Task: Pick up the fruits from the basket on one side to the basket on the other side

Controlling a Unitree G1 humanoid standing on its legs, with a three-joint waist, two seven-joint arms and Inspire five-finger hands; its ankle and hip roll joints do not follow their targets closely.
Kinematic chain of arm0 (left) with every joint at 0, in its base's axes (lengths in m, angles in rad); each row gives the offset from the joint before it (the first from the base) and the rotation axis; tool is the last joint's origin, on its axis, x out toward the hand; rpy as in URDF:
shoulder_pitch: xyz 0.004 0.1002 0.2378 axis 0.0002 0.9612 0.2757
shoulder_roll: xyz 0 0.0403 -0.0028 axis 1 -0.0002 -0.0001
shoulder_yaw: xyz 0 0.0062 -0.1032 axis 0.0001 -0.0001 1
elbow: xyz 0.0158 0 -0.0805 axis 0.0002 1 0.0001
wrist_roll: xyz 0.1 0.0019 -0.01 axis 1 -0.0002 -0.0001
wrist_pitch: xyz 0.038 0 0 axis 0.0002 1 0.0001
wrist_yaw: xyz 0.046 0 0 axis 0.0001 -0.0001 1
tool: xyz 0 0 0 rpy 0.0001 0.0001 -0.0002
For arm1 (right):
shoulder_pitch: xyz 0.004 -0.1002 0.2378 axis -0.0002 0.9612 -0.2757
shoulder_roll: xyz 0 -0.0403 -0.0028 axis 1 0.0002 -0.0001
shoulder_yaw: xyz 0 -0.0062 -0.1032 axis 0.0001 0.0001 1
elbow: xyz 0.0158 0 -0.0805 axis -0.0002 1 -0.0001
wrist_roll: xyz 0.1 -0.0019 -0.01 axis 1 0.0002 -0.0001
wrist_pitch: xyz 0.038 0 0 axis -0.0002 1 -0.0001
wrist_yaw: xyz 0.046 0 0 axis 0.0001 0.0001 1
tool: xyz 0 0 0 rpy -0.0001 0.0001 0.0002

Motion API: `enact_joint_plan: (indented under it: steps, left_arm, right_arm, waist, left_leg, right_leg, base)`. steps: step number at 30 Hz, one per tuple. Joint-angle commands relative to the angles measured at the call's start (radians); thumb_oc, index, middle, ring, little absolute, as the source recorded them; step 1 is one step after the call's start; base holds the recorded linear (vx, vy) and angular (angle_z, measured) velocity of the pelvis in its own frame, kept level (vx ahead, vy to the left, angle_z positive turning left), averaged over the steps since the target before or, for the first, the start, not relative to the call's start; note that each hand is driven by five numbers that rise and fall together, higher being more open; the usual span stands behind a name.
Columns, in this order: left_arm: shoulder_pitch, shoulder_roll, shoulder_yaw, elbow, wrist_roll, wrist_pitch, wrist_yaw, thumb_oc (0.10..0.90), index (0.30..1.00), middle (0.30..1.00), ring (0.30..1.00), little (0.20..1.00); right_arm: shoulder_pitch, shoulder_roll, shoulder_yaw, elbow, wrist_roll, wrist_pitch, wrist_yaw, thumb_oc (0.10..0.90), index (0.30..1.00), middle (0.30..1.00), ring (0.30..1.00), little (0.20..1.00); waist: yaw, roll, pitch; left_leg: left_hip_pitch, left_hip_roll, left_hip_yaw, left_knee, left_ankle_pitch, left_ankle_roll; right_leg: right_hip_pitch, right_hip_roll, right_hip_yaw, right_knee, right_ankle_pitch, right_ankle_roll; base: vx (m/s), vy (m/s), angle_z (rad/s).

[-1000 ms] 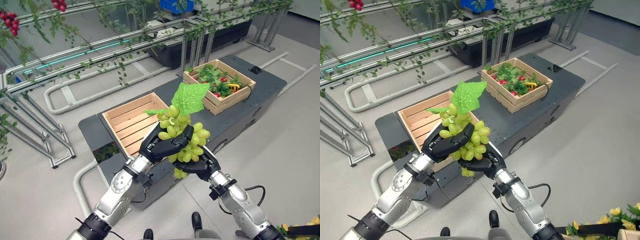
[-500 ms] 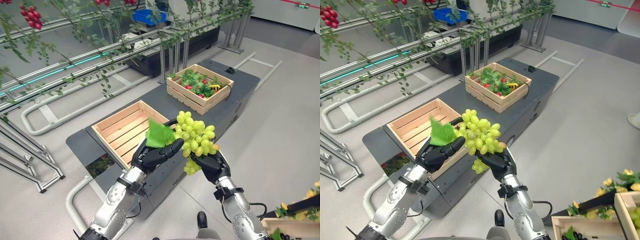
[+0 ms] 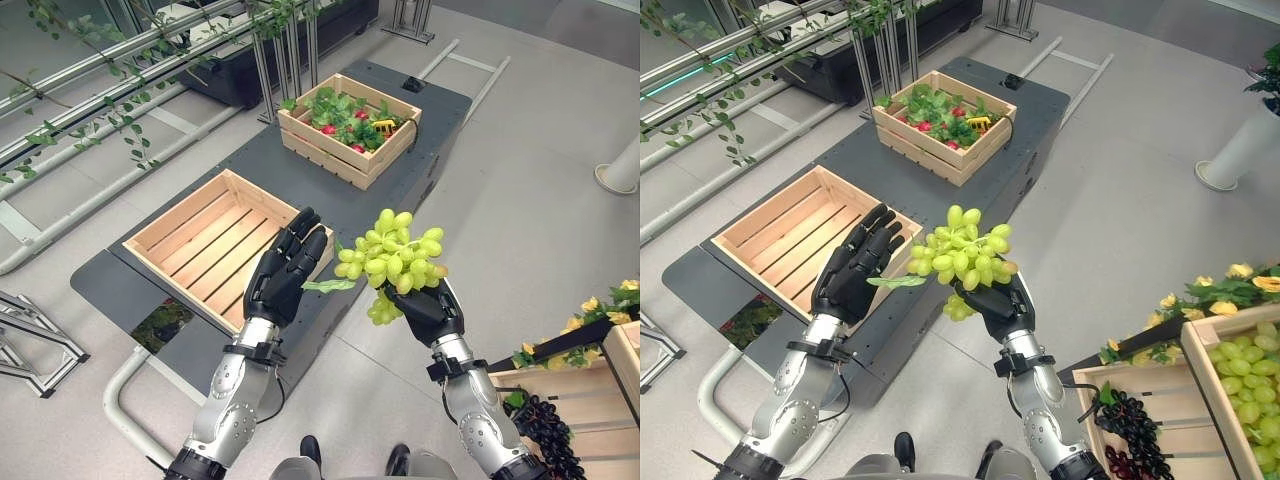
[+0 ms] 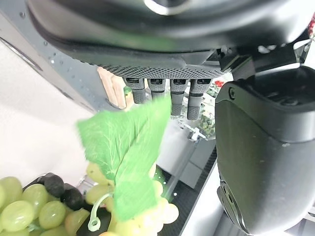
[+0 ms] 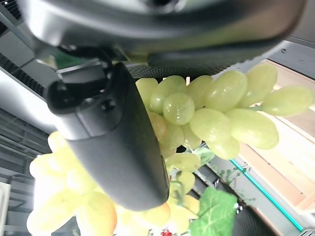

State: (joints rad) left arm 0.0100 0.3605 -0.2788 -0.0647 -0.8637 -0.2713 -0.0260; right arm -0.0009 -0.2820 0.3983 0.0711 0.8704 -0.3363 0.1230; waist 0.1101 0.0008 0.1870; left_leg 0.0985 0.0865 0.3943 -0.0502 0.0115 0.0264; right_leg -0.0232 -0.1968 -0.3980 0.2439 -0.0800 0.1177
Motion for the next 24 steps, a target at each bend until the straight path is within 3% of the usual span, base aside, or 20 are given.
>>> enact_joint_plan:
  steps: [1,8,13,16,18,19,20,24]
  left_arm:
    - [-0.079,-0.024,-0.018,-0.087,-0.072,-0.059,-0.074,0.800,0.900,0.900,0.900,0.900]
    - [-0.092,-0.066,-0.067,-0.039,-0.148,-0.070,-0.133,0.800,0.900,0.900,0.900,0.900]
    - [-0.087,-0.068,-0.081,-0.039,-0.152,-0.070,-0.145,0.800,0.900,0.900,0.900,0.900]
    - [-0.084,-0.065,-0.081,-0.047,-0.161,-0.081,-0.139,0.800,0.900,0.900,0.900,0.900]
    - [-0.071,-0.063,-0.073,-0.068,-0.169,-0.093,-0.124,0.800,0.900,0.900,0.900,0.900]
    - [-0.068,-0.062,-0.070,-0.071,-0.171,-0.094,-0.121,0.800,0.900,0.900,0.900,0.900]
    - [-0.062,-0.063,-0.058,-0.083,-0.152,-0.083,-0.108,0.800,0.900,0.900,0.900,0.900]
    - [-0.063,-0.049,-0.041,-0.088,-0.165,-0.057,-0.147,0.800,0.900,0.900,0.900,0.900]
  right_arm:
    - [-0.095,0.035,-0.012,-0.142,-0.076,-0.178,0.009,0.400,0.300,0.300,0.300,0.300]
    - [-0.055,-0.032,-0.068,-0.150,-0.071,-0.184,0.051,0.400,0.300,0.300,0.300,0.300]
    - [-0.035,-0.058,-0.092,-0.170,-0.086,-0.164,0.077,0.400,0.300,0.300,0.300,0.300]
    - [-0.045,-0.072,-0.099,-0.174,-0.081,-0.142,0.102,0.400,0.300,0.300,0.300,0.300]
    - [-0.071,-0.089,-0.107,-0.188,-0.065,-0.090,0.140,0.400,0.300,0.300,0.300,0.300]
    - [-0.075,-0.091,-0.105,-0.192,-0.062,-0.081,0.146,0.400,0.300,0.300,0.300,0.300]
    - [-0.095,-0.096,-0.101,-0.207,-0.048,-0.051,0.150,0.400,0.300,0.300,0.300,0.300]
    - [-0.105,-0.118,-0.113,-0.239,-0.004,-0.013,0.195,0.400,0.300,0.300,0.300,0.300]
  waist:
    - [-0.022,-0.032,-0.128]
    - [-0.093,-0.040,-0.123]
    - [-0.117,-0.039,-0.115]
    - [-0.109,-0.049,-0.113]
    - [-0.090,-0.055,-0.117]
    - [-0.088,-0.054,-0.121]
    - [-0.077,-0.048,-0.125]
    - [-0.085,-0.026,-0.136]
  left_leg:
    - [-0.135,-0.082,-0.071,-0.037,0.035,-0.013]
    - [-0.160,-0.027,-0.050,-0.035,0.072,-0.056]
    - [-0.173,-0.011,-0.077,-0.027,0.086,-0.073]
    - [-0.197,-0.013,-0.149,0.022,0.077,-0.065]
    - [-0.203,-0.027,-0.326,0.048,0.062,-0.065]
    - [-0.204,-0.031,-0.356,0.047,0.062,-0.064]
    - [-0.189,-0.041,-0.432,0.028,0.063,-0.064]
    - [-0.152,-0.025,-0.445,-0.035,0.079,-0.071]
  right_leg:
    - [0.169,0.061,0.032,-0.228,0.042,0.013]
    - [0.131,0.121,0.082,-0.309,0.081,-0.030]
    - [0.107,0.146,0.109,-0.330,0.098,-0.051]
    - [0.086,0.148,0.149,-0.331,0.114,-0.068]
    - [0.074,0.145,0.224,-0.331,0.125,-0.074]
    - [0.069,0.146,0.237,-0.331,0.127,-0.074]
    - [0.064,0.147,0.274,-0.331,0.128,-0.072]
    - [0.057,0.146,0.297,-0.331,0.123,-0.065]
  base:
    - [-0.09,-0.197,-0.61]
    - [-0.12,-0.208,-0.60]
    - [-0.13,-0.149,-0.24]
    - [-0.09,-0.033,-0.23]
    - [-0.06,0.063,-0.61]
    - [0.00,0.132,-0.73]
    - [0.00,0.118,-0.55]
    - [0.01,0.222,-0.66]
